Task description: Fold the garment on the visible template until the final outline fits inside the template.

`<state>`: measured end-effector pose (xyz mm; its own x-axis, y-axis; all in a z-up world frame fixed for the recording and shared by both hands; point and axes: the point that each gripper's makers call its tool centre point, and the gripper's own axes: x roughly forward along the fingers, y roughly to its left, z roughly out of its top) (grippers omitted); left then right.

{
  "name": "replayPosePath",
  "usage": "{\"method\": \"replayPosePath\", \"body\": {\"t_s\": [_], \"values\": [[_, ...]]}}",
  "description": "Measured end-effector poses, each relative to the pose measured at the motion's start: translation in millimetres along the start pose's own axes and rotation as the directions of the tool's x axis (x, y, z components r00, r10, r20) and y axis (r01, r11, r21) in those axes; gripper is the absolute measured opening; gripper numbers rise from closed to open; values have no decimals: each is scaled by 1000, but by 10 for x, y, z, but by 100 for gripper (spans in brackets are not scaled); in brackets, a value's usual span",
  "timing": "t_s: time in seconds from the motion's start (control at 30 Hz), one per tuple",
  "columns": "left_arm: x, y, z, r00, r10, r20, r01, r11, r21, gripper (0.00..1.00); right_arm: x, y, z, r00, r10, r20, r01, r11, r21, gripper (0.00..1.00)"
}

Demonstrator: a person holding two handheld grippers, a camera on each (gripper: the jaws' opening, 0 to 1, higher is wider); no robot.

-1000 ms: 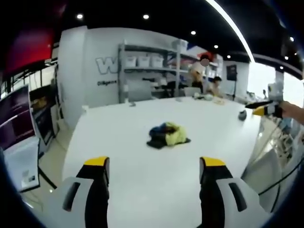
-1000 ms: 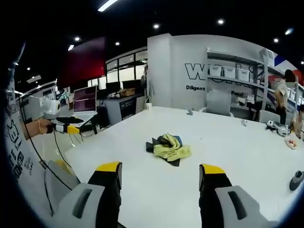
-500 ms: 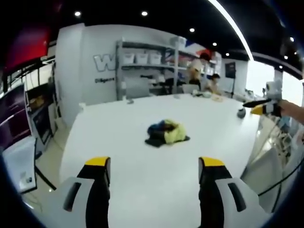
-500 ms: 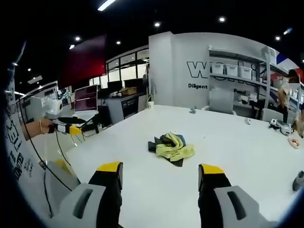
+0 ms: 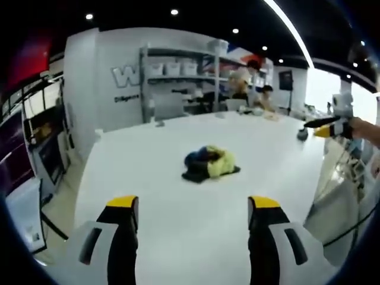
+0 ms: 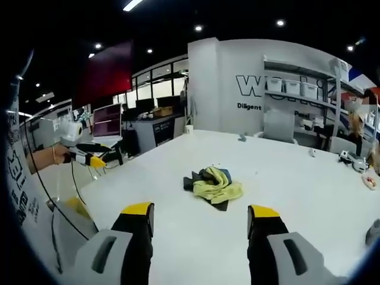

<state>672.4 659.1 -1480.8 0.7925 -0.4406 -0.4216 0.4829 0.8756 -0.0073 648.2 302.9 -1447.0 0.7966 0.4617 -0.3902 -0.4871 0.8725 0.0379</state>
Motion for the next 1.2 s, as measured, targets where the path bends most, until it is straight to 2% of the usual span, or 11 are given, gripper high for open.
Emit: {"method": "replayPosePath", "body": {"t_s": [0.1, 0.13, 0.2, 0.33, 0.43, 0.5, 0.6, 0.77, 1.2], "values": [[22, 33, 11, 1000, -6, 0, 6, 1000, 6, 69, 41, -24, 54, 1000, 6, 4, -5, 1000, -14, 61], [40, 49, 36, 1000, -10, 0, 10, 1000, 15, 69, 101, -44, 145, 1000, 17, 9, -17, 999, -37, 60], [59, 85, 52, 1000, -13, 1, 13, 1000, 22, 68, 154, -37, 213, 999, 31, 15, -30, 998, -52, 60], [69, 51, 88, 1000, -20, 5, 20, 999, 42, 68, 271, -19, 314, 997, 67, 24, -66, 996, -68, 59], [110, 31, 71, 1000, -27, -4, 27, 999, 43, 68, 380, 44, 450, 989, 130, 74, -129, 991, -21, 58], [150, 31, 71, 999, -36, -4, 36, 998, 42, 68, 438, 64, 518, 986, 146, 76, -144, 989, -33, 57], [235, -12, 114, 998, -55, -2, 56, 997, 46, 68, 534, 96, 590, 983, 173, 56, -167, 981, -94, 57], [378, 2, 184, 997, -78, -5, 78, 994, 78, 67, 672, 75, 675, 979, 202, 32, -196, 970, -144, 57], [810, 240, 324, 994, -104, -39, 109, 982, 157, 63, 1100, -69, 826, 968, 248, -30, -247, 936, -249, 54]]}}
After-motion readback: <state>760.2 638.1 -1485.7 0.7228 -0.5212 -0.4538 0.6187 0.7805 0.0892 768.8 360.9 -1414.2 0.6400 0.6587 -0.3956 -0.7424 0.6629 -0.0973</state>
